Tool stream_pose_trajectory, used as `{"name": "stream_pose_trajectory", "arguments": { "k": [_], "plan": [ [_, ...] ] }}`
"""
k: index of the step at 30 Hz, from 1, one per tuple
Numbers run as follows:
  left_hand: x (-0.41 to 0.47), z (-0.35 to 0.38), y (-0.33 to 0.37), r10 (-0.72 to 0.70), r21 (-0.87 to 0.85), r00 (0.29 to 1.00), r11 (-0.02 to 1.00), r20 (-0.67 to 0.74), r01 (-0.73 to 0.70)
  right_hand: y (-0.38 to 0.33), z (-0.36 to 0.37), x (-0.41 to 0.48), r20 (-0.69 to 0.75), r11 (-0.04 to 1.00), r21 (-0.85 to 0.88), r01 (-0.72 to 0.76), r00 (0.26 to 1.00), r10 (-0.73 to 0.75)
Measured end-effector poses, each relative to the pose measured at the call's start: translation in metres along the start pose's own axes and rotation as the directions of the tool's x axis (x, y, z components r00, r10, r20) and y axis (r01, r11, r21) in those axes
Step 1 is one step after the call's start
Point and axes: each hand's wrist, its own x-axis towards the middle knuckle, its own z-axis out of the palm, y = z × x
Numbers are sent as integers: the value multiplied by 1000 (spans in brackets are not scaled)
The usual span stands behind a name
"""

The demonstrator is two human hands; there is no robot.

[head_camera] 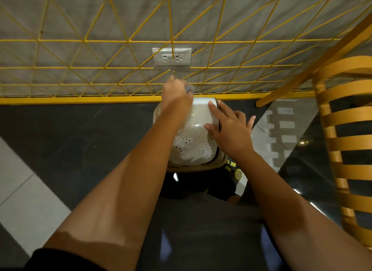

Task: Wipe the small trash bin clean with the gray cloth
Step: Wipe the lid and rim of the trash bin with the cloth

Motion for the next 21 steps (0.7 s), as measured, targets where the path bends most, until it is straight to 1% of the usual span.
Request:
{"name": "stream_pose_trajectory", "arguments": {
  "k": [2, 4, 9, 13, 16, 19, 21],
  "plan": [
    [3, -7, -9, -23, 20, 1000, 1000, -5, 23, 1, 0, 0, 0, 1000, -6, 2, 1000, -2],
    [5, -12, -22, -58, 3, 998, 998, -25, 58, 1, 0, 0, 0, 1000, -13, 4, 1000, -4],
    [-6, -25, -49, -117, -77, 983, 991, -141, 107, 1, 1, 1, 5, 1000, -6, 16, 1000, -16],
    [-29, -23, -44, -49, -120, 975, 993, -216, 23, 1, 0, 1, 9, 1000, 1, 12, 1000, -12],
    [-46, -9, -29, -48, -188, 974, 982, -222, 5, 0, 0, 1, 2, 1000, 7, 11, 1000, -11],
    [-65, 9, -14, 68, -117, 968, 988, -240, -98, 0, 0, 0, -1, 1000, 20, 5, 1000, -5],
    [-71, 13, -16, 74, -111, 963, 988, -260, -106, 0, -1, 0, -4, 1000, 17, 6, 1000, -6]
  ]
}}
